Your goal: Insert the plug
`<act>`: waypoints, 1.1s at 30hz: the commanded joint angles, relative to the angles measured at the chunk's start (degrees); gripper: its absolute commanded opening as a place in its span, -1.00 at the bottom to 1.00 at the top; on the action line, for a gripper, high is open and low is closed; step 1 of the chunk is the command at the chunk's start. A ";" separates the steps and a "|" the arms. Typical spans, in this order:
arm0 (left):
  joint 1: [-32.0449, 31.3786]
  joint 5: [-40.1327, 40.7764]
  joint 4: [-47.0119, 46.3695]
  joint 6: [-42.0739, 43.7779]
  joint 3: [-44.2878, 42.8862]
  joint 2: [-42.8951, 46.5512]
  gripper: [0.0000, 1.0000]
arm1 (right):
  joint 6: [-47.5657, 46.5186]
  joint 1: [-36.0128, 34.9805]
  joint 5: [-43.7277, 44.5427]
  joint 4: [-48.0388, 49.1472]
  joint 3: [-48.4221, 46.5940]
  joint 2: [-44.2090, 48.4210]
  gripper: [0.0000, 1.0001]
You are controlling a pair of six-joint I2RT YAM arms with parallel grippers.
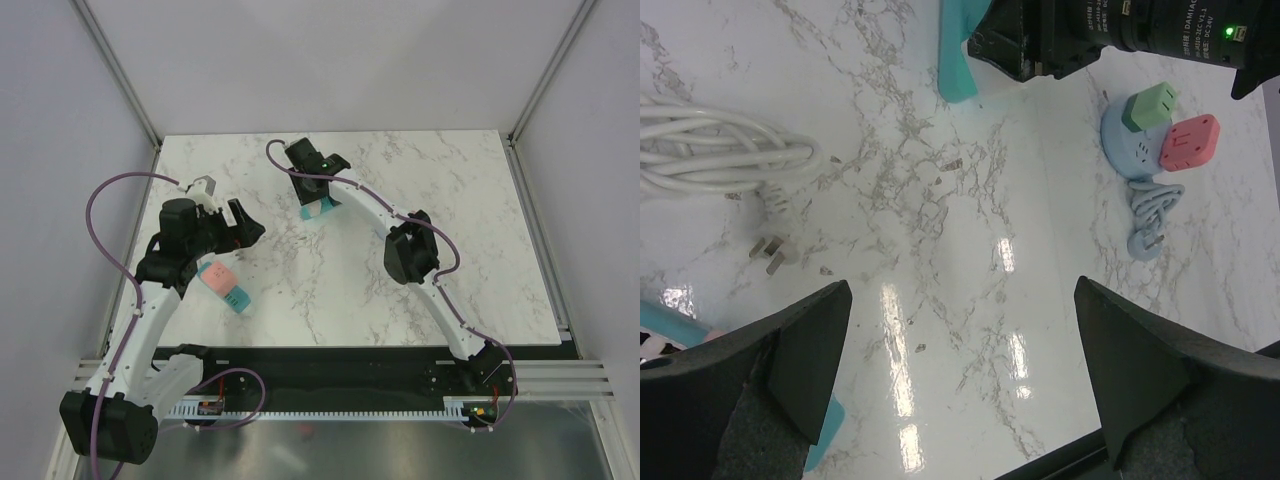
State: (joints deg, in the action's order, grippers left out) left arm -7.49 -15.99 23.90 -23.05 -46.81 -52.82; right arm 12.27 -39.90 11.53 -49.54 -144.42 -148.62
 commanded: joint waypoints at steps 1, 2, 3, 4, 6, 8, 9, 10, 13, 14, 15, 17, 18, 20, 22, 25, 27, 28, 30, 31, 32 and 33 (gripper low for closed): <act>0.02 1.22 -0.96 0.28 -1.36 0.17 0.99 | 0.03 0.09 1.65 -5.92 2.48 -8.62 -1.00; 0.02 1.22 -0.96 0.37 -1.36 0.00 0.99 | 0.03 0.09 1.74 -5.92 2.30 -8.79 -1.00; 0.02 1.22 -0.79 0.37 -1.27 0.08 1.00 | -0.14 0.09 2.09 -5.92 1.87 -9.14 -1.00; 0.02 1.22 -0.87 0.46 -1.36 0.00 0.99 | -0.23 0.17 2.35 -5.83 1.77 -9.23 -1.00; 0.02 1.40 -0.70 0.37 -1.36 -0.09 1.00 | -0.41 0.17 2.36 -5.74 1.60 -9.32 -1.00; 0.02 1.49 -0.70 0.55 -1.36 -0.44 0.99 | -0.41 0.26 2.18 -5.40 1.60 -8.71 -1.00; 0.02 1.40 -0.70 0.55 -1.36 -0.44 0.99 | -0.32 0.44 1.83 -5.22 1.60 -8.36 -0.96; 0.02 1.22 -0.61 0.46 -1.36 -0.44 1.00 | 0.03 0.52 1.74 -4.96 1.68 -8.10 -0.87; 0.02 1.22 -0.70 0.55 -1.27 -0.27 1.00 | 0.12 0.88 1.74 -3.56 2.47 -5.73 -0.64; 0.02 1.22 -0.70 0.64 -1.18 -0.09 1.00 | 0.03 1.05 1.74 -3.03 3.09 -4.94 -0.59; 0.02 1.14 -0.70 0.64 -1.18 -0.09 0.99 | -0.05 1.05 1.74 -2.50 3.53 -3.19 -0.50; 0.02 1.05 -0.70 0.72 -1.27 0.17 0.99 | -0.23 1.14 2.01 -0.39 5.11 -1.07 -0.39; 0.02 0.87 -0.78 0.72 -1.27 0.17 0.99 | -0.23 1.05 2.09 0.40 5.55 1.11 -0.27; 0.02 0.87 -0.78 0.90 -1.36 0.08 1.00 | -0.23 1.14 2.18 2.42 6.17 3.15 -0.06; 0.02 0.87 -0.79 1.07 -1.27 0.17 1.00 | -0.67 1.14 1.57 4.79 6.34 5.96 0.26; 0.02 0.78 -0.70 1.16 -1.27 0.26 1.00 | -1.37 1.14 -0.10 8.66 7.48 10.09 0.64; 0.02 0.61 -0.79 1.16 -1.36 0.17 1.00 | -1.72 1.14 -0.45 10.16 8.63 13.08 0.96; 0.02 0.43 -0.79 1.16 -1.36 0.26 0.99 | -1.99 1.14 -0.28 11.03 8.89 13.96 0.96; 0.02 0.26 -0.79 1.43 -1.36 0.26 1.00 | -2.16 1.14 -0.28 11.13 9.50 16.42 0.96; 0.02 -0.09 -0.79 1.60 -1.44 0.35 0.99 | -1.99 1.14 -0.71 11.13 9.77 17.21 0.96; 0.02 -0.18 -0.87 1.60 -1.53 0.35 0.99 | -1.99 1.05 -1.24 11.04 10.64 19.13 0.96; 0.02 -0.36 -0.87 1.60 -1.62 0.35 1.00 | -1.82 1.14 -2.38 11.13 11.26 20.20 0.96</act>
State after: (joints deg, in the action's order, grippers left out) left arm -7.49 -15.51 23.90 -23.00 -46.81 -53.21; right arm 10.74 -38.81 10.94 -41.80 -133.80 -136.70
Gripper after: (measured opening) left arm 0.995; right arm 0.982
